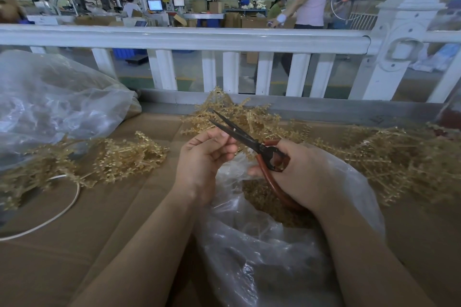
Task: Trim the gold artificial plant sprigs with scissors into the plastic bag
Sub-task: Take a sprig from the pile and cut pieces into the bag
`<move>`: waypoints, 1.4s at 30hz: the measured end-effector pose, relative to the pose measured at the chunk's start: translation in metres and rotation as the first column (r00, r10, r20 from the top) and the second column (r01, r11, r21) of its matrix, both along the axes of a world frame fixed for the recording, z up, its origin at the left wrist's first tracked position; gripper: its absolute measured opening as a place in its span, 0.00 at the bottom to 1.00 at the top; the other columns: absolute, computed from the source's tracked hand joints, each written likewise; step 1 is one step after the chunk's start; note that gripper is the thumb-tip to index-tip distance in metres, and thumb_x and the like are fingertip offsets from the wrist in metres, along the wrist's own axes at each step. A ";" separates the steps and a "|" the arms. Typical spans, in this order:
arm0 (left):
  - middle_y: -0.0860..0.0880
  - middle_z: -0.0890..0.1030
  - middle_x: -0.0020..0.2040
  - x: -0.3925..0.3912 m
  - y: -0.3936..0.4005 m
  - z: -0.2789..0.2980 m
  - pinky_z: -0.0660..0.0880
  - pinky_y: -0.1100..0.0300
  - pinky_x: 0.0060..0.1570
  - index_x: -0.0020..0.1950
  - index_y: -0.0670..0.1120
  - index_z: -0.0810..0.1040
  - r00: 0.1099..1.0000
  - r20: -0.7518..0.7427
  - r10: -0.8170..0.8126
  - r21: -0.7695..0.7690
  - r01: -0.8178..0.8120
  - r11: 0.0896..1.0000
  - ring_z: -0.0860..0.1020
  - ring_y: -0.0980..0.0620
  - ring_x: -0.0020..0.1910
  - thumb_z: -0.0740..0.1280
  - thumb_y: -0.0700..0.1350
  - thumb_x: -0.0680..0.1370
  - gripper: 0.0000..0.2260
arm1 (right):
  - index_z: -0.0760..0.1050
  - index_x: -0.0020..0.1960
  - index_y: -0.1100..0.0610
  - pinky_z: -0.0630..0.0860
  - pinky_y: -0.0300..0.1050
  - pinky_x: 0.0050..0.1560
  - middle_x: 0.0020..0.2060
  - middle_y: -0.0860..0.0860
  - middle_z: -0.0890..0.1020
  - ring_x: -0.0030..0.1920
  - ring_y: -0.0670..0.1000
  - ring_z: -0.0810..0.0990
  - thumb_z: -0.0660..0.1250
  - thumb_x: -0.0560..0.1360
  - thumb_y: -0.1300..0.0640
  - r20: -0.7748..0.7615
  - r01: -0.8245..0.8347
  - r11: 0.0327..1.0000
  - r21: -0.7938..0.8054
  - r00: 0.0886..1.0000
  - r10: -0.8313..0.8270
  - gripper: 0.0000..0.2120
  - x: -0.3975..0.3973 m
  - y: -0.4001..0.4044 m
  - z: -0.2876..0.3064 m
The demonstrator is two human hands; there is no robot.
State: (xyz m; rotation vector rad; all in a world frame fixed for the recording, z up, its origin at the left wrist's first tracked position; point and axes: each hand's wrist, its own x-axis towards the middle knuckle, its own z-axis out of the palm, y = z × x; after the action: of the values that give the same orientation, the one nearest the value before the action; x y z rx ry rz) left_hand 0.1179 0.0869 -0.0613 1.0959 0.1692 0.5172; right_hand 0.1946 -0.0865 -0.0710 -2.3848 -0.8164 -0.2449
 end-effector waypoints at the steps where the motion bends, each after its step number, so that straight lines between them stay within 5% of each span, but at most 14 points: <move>1: 0.47 0.82 0.35 0.000 0.000 0.000 0.77 0.64 0.37 0.40 0.43 0.80 1.000 0.003 0.001 0.010 -0.001 1.000 0.80 0.54 0.32 0.65 0.34 0.77 0.09 | 0.75 0.44 0.43 0.76 0.44 0.38 0.32 0.40 0.77 0.35 0.41 0.76 0.61 0.59 0.17 -0.005 0.004 1.000 -0.010 1.000 -0.005 0.32 0.000 0.000 0.000; 7: 0.47 0.82 0.34 -0.001 0.001 0.001 0.77 0.64 0.36 0.31 0.48 0.82 1.000 0.019 -0.002 0.048 0.001 0.999 0.79 0.54 0.32 0.64 0.33 0.77 0.18 | 0.70 0.38 0.41 0.68 0.40 0.32 0.28 0.39 0.75 0.31 0.40 0.74 0.59 0.59 0.17 0.024 0.001 1.000 -0.003 1.000 -0.001 0.28 -0.001 0.000 0.001; 14: 0.47 0.82 0.33 0.000 0.001 0.000 0.77 0.64 0.36 0.34 0.45 0.80 1.000 0.027 0.008 0.058 -0.010 0.998 0.79 0.54 0.31 0.64 0.33 0.77 0.14 | 0.68 0.36 0.40 0.69 0.42 0.32 0.29 0.40 0.76 0.31 0.40 0.75 0.58 0.57 0.14 0.028 -0.006 0.999 0.033 1.000 0.005 0.30 0.001 0.001 -0.002; 18: 0.47 0.82 0.34 -0.001 0.001 0.001 0.77 0.64 0.36 0.34 0.46 0.81 1.000 0.026 0.000 0.044 -0.001 0.999 0.79 0.54 0.32 0.64 0.33 0.77 0.15 | 0.67 0.36 0.41 0.67 0.40 0.31 0.38 0.25 0.76 0.30 0.39 0.74 0.55 0.56 0.12 0.047 -0.003 0.999 0.038 0.999 0.002 0.32 0.001 0.002 -0.002; 22: 0.47 0.83 0.34 -0.001 0.002 0.001 0.77 0.64 0.36 0.37 0.43 0.81 1.000 0.028 0.003 0.035 -0.004 0.999 0.79 0.53 0.32 0.64 0.33 0.77 0.11 | 0.68 0.36 0.41 0.67 0.39 0.30 0.27 0.39 0.76 0.29 0.39 0.74 0.55 0.56 0.12 0.058 -0.005 0.999 0.048 0.998 0.002 0.33 0.004 0.001 -0.007; 35: 0.41 0.84 0.36 -0.002 0.001 -0.002 0.77 0.61 0.35 0.39 0.41 0.82 0.998 0.036 0.056 0.324 -0.065 0.944 0.80 0.50 0.32 0.66 0.31 0.77 0.11 | 0.71 0.47 0.38 0.67 0.35 0.31 0.33 0.36 0.77 0.34 0.36 0.74 0.53 0.61 0.14 0.154 -0.008 1.000 -0.005 0.988 0.009 0.32 0.005 -0.002 -0.004; 42: 0.44 0.83 0.35 -0.001 0.001 0.000 0.76 0.62 0.35 0.34 0.46 0.83 0.998 0.055 0.005 0.320 -0.022 0.947 0.79 0.51 0.31 0.65 0.32 0.78 0.16 | 0.66 0.39 0.36 0.69 0.38 0.31 0.29 0.39 0.76 0.32 0.38 0.74 0.55 0.62 0.15 0.152 -0.031 0.997 0.071 0.988 0.019 0.26 0.003 -0.002 -0.006</move>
State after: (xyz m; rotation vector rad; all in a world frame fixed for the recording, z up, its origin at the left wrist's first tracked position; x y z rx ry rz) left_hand 0.1173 0.0879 -0.0612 1.3978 0.0454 0.5996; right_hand 0.1979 -0.0883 -0.0765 -2.3072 -0.8903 -0.4421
